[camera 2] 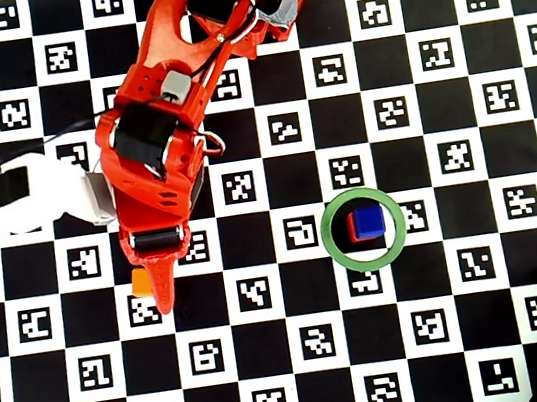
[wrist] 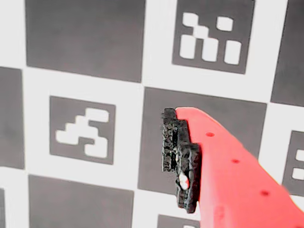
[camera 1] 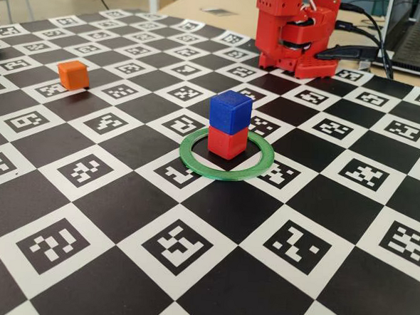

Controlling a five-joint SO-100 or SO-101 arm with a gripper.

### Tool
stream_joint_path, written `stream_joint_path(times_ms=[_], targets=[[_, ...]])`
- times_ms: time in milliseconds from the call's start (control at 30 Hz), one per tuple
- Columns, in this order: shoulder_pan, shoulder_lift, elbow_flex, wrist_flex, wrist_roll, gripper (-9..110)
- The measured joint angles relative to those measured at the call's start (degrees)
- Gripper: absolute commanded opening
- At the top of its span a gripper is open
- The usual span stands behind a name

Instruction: Grab the red cube then put it in the green circle then put the blue cube on top and finally the orange cube on top

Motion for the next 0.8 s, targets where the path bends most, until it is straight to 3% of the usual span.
stream_joint_path(times_ms=[533,800], targets=[[2.1,-0.2,6.3,-8.0,-1.0,43],[2.5,-3.3,10.8,-8.3,-1.1,49]])
